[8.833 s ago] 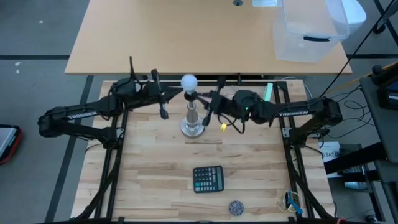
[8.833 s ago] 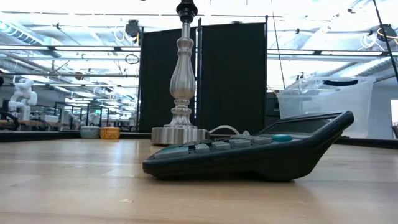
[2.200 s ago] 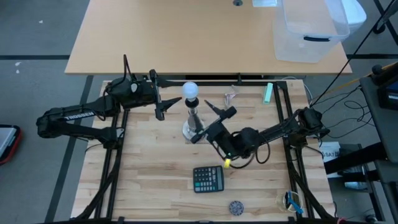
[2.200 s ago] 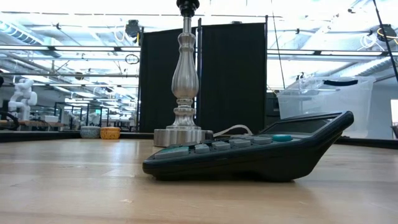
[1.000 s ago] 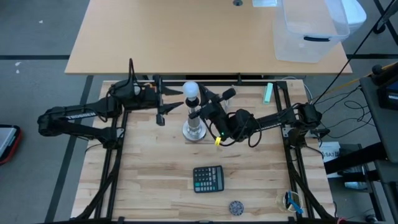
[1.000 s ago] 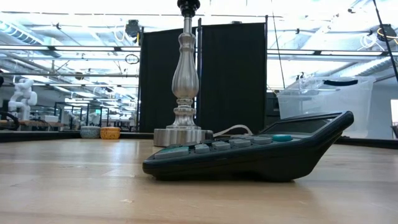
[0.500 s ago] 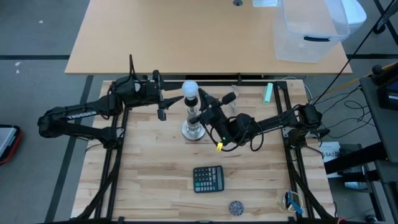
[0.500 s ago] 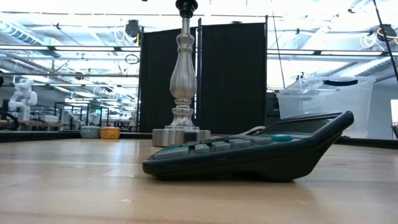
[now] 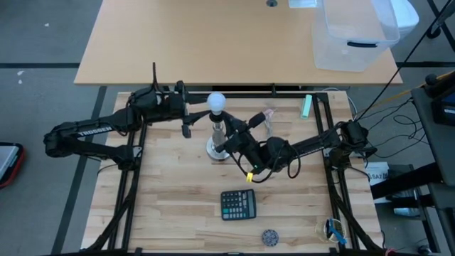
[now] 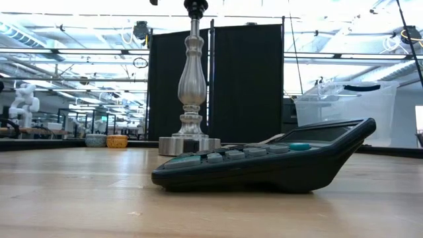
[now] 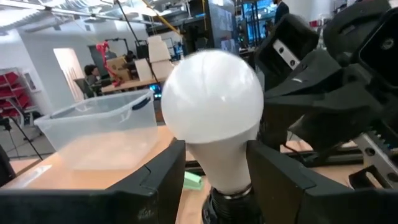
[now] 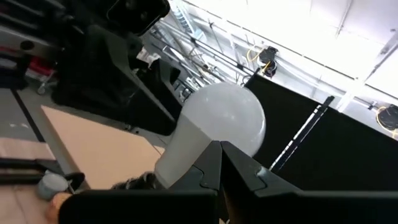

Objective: Screw lightbulb
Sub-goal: Insert the light bulb into the lamp

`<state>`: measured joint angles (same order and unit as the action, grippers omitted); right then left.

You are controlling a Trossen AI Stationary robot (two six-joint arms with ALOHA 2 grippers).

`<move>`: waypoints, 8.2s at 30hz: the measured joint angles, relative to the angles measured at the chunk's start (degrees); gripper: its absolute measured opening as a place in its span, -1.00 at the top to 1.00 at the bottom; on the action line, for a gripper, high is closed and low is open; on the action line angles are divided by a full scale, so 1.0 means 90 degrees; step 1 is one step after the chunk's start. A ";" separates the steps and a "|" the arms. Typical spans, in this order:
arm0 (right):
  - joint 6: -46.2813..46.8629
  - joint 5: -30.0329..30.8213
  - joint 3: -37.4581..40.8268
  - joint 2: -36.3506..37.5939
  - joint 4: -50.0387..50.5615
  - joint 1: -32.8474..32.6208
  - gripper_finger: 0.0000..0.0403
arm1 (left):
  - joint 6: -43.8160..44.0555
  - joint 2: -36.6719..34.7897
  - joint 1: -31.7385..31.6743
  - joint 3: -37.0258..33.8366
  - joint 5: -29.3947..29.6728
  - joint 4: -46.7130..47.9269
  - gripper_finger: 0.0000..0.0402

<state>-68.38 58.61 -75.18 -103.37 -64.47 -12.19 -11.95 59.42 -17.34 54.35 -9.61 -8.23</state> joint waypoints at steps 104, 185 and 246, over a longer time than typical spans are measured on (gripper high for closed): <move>0.5316 -0.5579 -0.1855 0.2181 0.9415 0.2297 0.56 | -0.0074 -0.0576 0.0442 -0.0005 0.0392 0.1146 0.12; 0.7210 -0.5249 -0.6295 0.0113 1.3312 0.2489 0.99 | 0.0835 0.0052 0.0889 0.1916 0.1619 0.2817 0.99; 0.7424 -0.4290 -0.6297 0.0057 1.3718 0.1805 1.00 | 0.1322 0.0190 0.0721 0.1909 0.2488 0.2586 1.00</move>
<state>-1.56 20.00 -131.85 -102.86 58.99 4.05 -0.05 61.13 -10.85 71.53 12.79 15.05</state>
